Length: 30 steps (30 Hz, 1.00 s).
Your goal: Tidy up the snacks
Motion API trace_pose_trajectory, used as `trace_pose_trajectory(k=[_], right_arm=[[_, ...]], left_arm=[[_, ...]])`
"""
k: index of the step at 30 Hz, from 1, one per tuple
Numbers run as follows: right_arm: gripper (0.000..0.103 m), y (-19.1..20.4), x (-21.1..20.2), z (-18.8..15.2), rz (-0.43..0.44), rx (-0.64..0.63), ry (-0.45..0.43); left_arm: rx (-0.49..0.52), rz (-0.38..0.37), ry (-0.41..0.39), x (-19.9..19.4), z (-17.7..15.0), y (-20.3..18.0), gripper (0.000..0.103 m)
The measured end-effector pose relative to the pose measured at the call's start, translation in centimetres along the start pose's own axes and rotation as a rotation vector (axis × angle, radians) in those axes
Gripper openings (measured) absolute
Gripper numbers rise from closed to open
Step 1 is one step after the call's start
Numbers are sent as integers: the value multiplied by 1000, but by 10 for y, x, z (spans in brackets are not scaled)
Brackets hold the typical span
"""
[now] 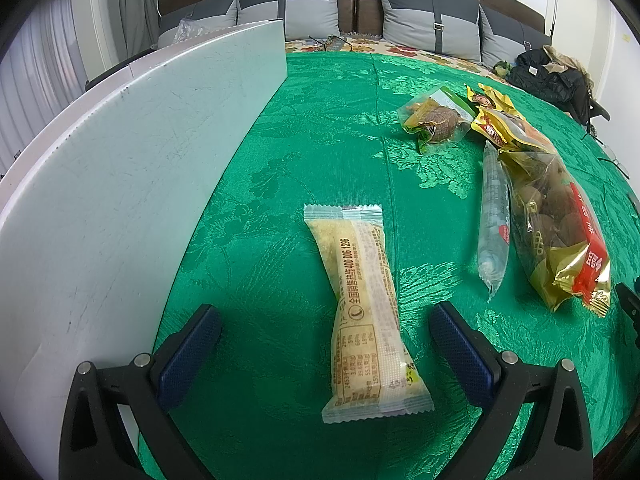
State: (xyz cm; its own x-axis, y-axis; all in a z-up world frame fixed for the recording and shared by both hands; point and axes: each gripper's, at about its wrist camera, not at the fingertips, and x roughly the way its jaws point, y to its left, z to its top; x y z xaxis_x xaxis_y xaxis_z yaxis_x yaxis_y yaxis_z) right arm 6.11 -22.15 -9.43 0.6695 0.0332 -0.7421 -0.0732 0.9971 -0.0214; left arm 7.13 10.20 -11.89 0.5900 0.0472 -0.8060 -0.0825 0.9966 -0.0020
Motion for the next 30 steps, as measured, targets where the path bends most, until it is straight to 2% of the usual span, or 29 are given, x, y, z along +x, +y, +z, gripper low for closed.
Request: trace_pose_trajectory(k=[23,27,30], right_arm=[[87,1,0,-1,-1,0,-2],[87,1,0,0,0,0,-2],[87,1,0,0,-1,0,-3]], left_arm=[[0,0,3,0,0,0,103],[-4,-23,42,1,4,2,102],[-16,-78,43,-3,3,5,101]])
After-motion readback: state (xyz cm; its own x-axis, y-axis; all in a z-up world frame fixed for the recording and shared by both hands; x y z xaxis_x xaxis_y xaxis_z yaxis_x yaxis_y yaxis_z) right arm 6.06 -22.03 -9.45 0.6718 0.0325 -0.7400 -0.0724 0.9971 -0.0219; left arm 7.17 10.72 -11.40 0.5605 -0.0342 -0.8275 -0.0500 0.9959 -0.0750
